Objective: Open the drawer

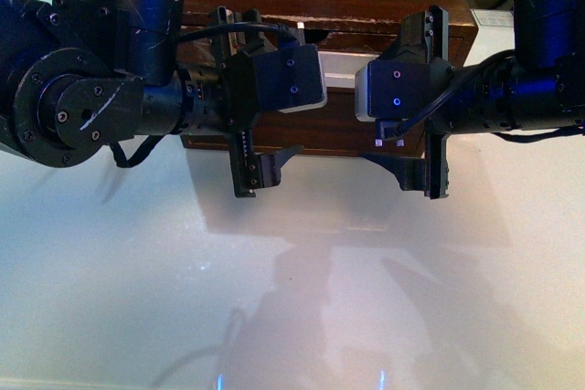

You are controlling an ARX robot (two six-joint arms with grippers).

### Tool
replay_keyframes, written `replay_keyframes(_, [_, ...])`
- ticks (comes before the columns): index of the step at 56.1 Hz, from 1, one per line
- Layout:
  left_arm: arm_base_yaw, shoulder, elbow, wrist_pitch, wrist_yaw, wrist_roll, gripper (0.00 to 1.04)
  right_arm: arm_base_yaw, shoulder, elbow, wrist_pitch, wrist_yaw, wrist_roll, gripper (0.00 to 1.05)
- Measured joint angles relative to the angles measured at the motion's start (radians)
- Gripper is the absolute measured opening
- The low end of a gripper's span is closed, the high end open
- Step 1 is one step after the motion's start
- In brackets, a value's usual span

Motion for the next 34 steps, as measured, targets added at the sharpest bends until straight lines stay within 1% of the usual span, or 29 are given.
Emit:
replay_keyframes(23, [0.003, 0.001, 0.006, -0.035, 0.018, 0.066, 0.96, 0.008, 0.031, 0.055, -0.048, 0.011, -0.035, 0.96])
replay_keyframes(34, [0.004, 0.001, 0.01, -0.046, 0.019, 0.086, 0.96, 0.021, 0.044, 0.072, -0.07, 0.017, -0.075, 0.96])
